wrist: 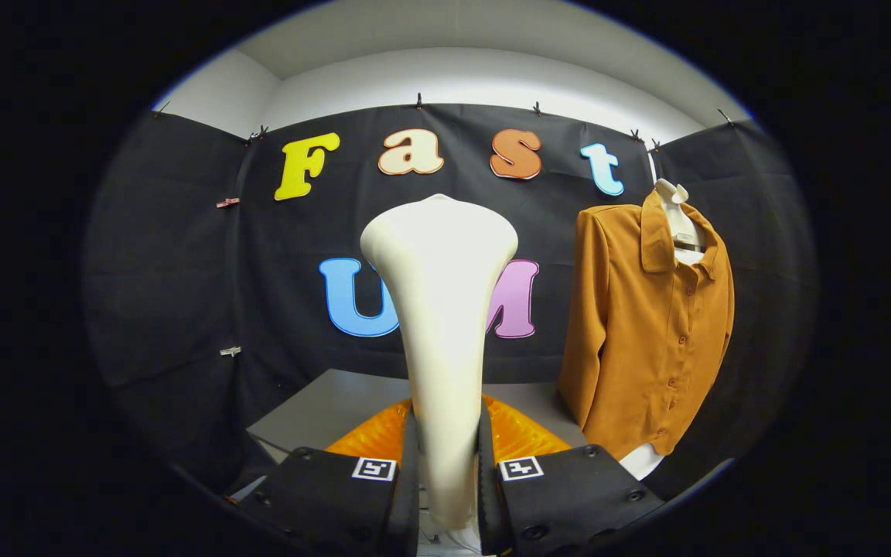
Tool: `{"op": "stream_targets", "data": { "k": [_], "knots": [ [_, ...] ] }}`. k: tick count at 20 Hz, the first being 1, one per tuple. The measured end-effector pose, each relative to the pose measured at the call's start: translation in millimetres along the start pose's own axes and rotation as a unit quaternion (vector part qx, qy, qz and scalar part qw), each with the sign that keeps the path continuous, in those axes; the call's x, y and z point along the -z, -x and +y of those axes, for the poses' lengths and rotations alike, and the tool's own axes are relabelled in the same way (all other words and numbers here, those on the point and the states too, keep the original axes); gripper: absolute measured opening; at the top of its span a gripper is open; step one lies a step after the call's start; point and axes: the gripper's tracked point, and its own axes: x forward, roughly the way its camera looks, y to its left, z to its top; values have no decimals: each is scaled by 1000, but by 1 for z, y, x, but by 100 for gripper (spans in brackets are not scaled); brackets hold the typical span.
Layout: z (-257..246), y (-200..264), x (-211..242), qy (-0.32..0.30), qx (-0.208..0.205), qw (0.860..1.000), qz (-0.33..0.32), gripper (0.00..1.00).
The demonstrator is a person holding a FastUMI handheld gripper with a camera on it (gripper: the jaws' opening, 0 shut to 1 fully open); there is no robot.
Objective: Iron the clothes twice with a garment steamer, once on the left side and once on the right side.
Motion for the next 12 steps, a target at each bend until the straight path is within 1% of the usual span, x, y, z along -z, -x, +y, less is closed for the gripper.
{"op": "stream_targets", "data": {
  "k": [12],
  "knots": [
    [-3,2,-3,13,3,1000,-7,34]
  ]
}}
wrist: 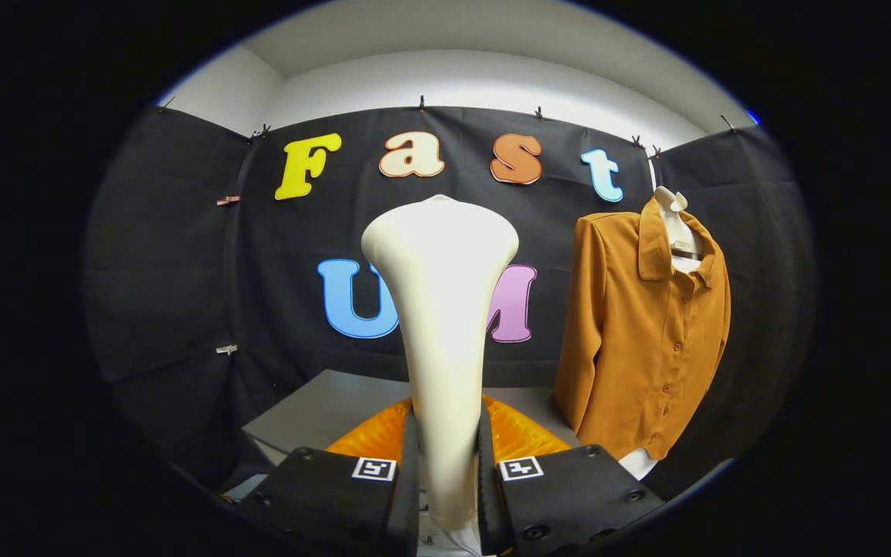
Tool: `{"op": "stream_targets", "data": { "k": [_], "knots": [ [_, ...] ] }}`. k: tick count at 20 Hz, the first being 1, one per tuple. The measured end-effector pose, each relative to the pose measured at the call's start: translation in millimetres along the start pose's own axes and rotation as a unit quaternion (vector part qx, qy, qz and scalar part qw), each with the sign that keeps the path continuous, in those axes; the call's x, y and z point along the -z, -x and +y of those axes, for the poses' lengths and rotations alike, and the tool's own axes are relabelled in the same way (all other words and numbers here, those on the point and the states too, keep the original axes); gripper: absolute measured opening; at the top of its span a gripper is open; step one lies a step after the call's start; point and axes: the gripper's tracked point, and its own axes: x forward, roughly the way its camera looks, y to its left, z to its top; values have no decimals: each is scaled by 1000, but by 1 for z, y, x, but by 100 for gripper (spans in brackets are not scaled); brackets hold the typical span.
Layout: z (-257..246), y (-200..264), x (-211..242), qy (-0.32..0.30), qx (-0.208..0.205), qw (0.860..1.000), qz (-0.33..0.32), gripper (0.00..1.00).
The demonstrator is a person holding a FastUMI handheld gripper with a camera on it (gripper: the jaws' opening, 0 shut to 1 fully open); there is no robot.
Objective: Iron the clothes twice with a garment steamer, once on the left side and once on the right side.
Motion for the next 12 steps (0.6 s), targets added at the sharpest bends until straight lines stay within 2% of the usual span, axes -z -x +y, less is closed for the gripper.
{"op": "stream_targets", "data": {
  "k": [12],
  "knots": [
    [-8,7,1,3,2,1000,-1,34]
  ]
}}
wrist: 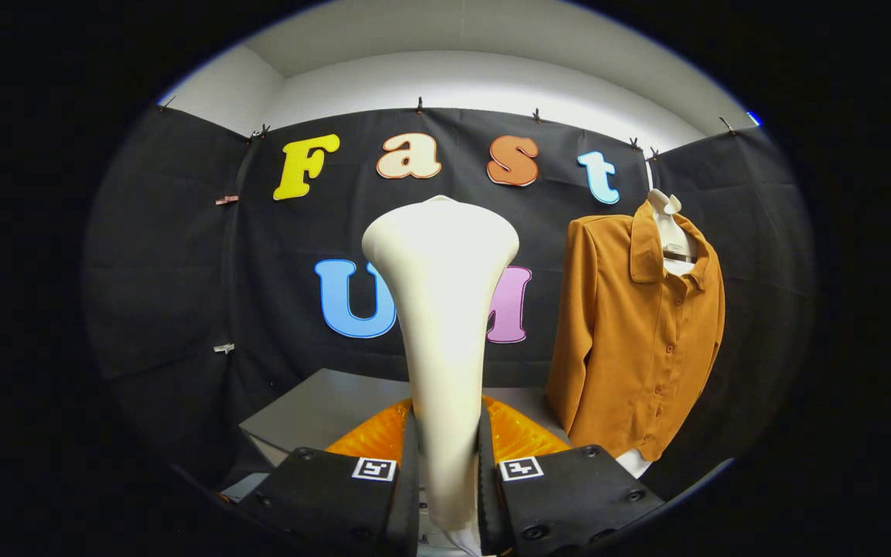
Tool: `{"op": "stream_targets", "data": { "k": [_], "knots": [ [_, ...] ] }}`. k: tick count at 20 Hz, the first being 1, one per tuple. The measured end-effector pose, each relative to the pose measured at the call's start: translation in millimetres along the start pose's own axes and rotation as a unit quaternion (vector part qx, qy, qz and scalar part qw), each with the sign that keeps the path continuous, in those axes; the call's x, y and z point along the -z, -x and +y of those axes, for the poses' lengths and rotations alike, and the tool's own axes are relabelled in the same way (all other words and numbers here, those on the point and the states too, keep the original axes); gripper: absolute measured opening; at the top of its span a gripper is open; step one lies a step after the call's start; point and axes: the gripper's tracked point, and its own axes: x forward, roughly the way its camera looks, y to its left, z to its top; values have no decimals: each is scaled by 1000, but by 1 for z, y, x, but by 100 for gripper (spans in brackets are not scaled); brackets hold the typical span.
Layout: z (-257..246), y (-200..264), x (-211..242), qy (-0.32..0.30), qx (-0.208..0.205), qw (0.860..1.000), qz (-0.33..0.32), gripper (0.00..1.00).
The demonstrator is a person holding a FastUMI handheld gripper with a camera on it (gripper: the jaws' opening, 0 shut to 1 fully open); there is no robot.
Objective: Iron the clothes twice with a garment steamer, once on the left side and once on the right side.
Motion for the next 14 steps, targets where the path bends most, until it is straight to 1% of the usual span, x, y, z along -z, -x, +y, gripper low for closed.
{"op": "stream_targets", "data": {
  "k": [14],
  "knots": [
    [3,3,-1,4,-6,1000,-2,34]
  ]
}}
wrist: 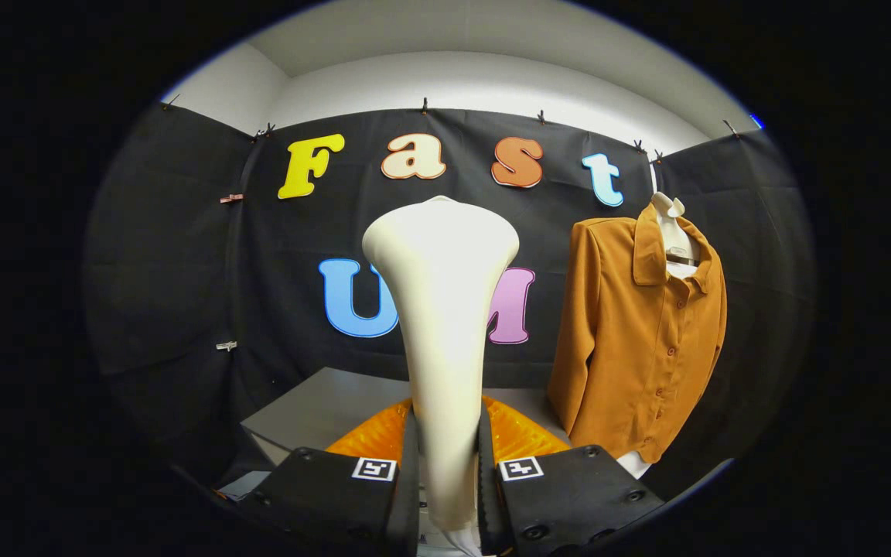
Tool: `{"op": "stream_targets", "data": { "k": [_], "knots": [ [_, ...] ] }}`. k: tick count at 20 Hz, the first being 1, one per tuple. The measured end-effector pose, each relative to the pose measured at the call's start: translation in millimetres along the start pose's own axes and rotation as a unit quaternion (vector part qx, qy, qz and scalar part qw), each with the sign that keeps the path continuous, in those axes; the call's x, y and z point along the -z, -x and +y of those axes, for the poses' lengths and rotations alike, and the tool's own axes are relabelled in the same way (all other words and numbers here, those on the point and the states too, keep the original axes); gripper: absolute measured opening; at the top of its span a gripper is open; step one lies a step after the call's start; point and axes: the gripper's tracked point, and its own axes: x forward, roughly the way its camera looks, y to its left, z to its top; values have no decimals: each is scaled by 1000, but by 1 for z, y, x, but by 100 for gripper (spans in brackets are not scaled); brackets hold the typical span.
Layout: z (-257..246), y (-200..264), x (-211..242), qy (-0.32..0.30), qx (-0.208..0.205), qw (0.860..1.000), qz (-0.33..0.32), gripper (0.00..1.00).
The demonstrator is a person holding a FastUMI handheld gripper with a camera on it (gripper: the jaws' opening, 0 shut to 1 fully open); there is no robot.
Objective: Iron the clothes twice with a garment steamer, once on the left side and once on the right side.
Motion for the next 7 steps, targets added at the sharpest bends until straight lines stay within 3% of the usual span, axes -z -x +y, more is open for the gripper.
{"op": "stream_targets", "data": {
  "k": [7],
  "knots": [
    [0,1,-2,2,-3,1000,-1,34]
  ]
}}
